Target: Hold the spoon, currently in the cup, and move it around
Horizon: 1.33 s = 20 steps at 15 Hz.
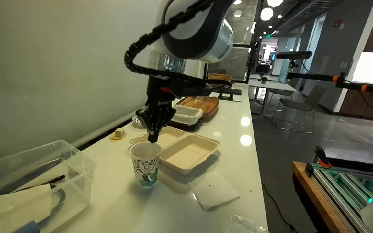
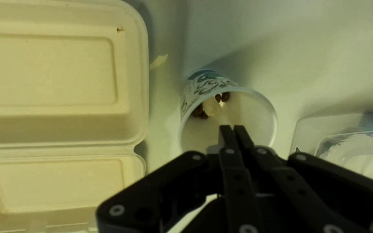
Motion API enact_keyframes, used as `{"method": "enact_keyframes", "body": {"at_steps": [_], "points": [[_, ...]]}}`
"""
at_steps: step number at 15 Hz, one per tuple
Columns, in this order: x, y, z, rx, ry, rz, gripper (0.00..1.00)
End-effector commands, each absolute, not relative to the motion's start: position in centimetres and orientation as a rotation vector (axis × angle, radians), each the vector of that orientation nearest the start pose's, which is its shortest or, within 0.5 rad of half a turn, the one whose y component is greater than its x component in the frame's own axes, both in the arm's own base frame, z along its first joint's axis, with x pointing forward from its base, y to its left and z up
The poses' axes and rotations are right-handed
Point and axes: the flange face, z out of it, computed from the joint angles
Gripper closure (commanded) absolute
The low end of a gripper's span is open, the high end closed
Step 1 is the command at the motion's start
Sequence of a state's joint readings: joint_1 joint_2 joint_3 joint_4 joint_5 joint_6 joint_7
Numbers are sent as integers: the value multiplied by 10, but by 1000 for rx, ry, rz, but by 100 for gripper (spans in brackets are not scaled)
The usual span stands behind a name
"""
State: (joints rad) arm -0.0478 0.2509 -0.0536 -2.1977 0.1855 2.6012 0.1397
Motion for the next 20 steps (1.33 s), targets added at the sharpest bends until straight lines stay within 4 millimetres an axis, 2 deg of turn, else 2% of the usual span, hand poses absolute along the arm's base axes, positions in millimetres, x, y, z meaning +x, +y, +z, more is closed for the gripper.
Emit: {"method": "enact_keyframes", "body": {"at_steps": [1, 7, 8, 9, 11, 14, 17, 20], "points": [[569, -58, 279, -2934, 620, -214, 99], [569, -68, 277, -2936, 601, -216, 99], [568, -69, 277, -2941, 576, -199, 95], [567, -71, 277, -2954, 535, -202, 70], [565, -74, 282, -2979, 463, -194, 66], [557, -74, 298, -2965, 421, -125, 45], [549, -80, 331, -2997, 392, -83, 22], [551, -92, 378, -3092, 322, -124, 1]]}}
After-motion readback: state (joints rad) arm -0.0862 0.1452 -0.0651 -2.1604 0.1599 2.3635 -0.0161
